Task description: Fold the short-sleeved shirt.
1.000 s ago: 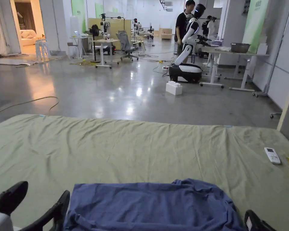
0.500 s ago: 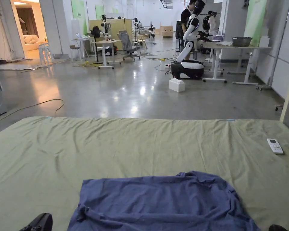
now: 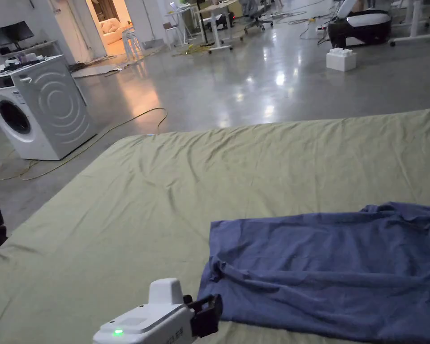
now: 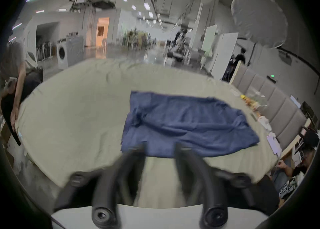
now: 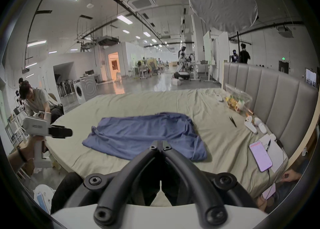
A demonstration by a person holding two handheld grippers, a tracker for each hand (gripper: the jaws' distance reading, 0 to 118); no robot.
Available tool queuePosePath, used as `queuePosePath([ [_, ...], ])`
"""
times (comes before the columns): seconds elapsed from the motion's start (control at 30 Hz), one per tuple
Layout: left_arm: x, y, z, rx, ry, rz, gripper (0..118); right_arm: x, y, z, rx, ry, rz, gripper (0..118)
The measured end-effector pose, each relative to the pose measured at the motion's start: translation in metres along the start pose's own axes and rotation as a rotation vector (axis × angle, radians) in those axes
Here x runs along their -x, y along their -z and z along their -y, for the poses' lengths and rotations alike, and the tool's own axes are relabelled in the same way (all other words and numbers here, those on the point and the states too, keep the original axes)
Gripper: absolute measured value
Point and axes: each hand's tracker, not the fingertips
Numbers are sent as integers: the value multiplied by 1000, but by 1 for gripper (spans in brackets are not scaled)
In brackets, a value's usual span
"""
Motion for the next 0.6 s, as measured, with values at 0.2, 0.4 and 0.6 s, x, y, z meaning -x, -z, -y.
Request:
queuePosePath([
  [0.2, 24, 80, -1, 97, 11, -73, 65, -12, 14, 14, 78, 7, 64, 0],
  [0.4, 19, 119, 2, 211, -36, -54, 58, -31, 23, 26, 139, 37, 93, 0],
  [0.6, -5, 134, -7, 288, 59, -137, 7, -44, 41, 31, 166, 60, 106, 0],
])
